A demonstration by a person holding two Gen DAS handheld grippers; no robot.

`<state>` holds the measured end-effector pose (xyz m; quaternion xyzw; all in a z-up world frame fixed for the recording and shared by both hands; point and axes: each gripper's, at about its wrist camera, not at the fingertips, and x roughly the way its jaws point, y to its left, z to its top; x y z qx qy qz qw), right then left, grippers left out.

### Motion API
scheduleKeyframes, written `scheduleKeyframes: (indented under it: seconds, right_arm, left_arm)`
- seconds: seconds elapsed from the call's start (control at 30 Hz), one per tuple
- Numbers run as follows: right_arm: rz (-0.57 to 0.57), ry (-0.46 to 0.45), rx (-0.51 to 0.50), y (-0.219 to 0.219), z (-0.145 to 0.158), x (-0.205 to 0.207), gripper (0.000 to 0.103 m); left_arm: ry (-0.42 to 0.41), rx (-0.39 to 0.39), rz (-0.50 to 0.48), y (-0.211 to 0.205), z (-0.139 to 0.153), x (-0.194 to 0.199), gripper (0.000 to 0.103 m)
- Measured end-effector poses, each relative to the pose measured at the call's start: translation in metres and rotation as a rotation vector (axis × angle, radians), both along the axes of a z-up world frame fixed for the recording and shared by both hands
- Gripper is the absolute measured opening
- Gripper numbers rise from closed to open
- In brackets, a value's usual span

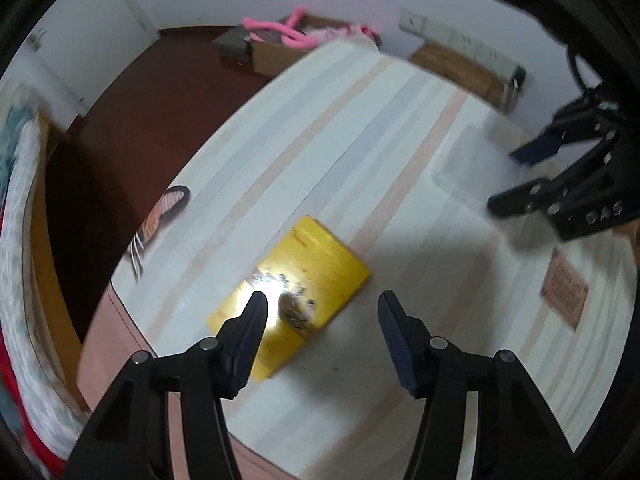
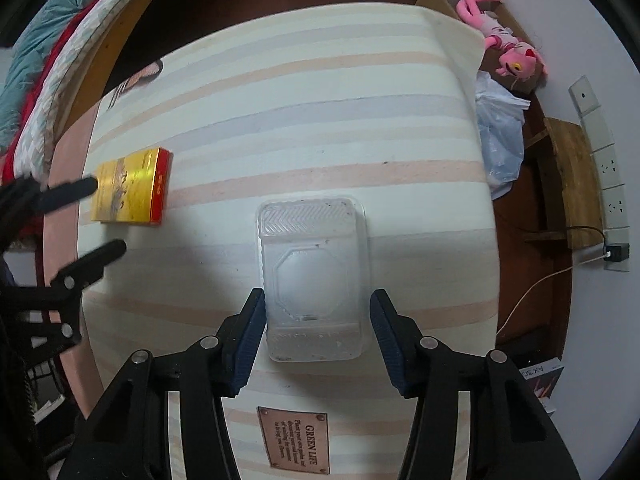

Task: Collect trash
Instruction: 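Grasp the yellow cigarette box with the left tool while the right tool grasps the clear plastic container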

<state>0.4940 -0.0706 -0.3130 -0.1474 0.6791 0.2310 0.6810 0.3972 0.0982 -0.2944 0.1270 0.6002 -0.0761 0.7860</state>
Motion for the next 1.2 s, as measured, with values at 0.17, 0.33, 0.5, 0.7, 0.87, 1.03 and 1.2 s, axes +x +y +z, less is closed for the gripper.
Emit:
scheduleKeyframes:
  seconds: [0.17,0.33,0.5,0.7,0.87,1.03,1.2]
  right_arm:
    - [-0.025,0.017,-0.005,-0.001,-0.002,0.012,0.057]
    - [-0.015,0.011,-0.018,0.006,-0.003,0.018,0.057]
    - [-0.021,0.011,-0.017,0.009,-0.002,0.022,0.057]
    - [-0.020,-0.019,0.006,0.007,-0.001,0.018,0.056]
    - [-0.004,-0.045,0.018,0.008,0.004,0.008,0.049]
    - [0.024,-0.019,-0.006,0.009,0.001,-0.002,0.050]
    - [0.022,-0.021,-0.041,0.015,0.000,-0.002,0.051]
  left_arm:
    - [0.071,-0.022,-0.070,0.014,-0.017,0.012,0.073]
    - [0.094,0.013,-0.134,0.004,-0.022,0.021,0.084]
    - [0.125,-0.001,-0.133,-0.004,-0.027,0.027,0.082]
    - [0.058,-0.036,-0.051,-0.001,-0.018,0.025,0.068]
    - [0.044,-0.038,0.015,0.000,-0.016,0.027,0.065]
    - [0.114,-0.094,0.024,0.000,-0.022,0.022,0.066]
    - [0.078,-0.097,0.054,-0.004,-0.025,0.023,0.064]
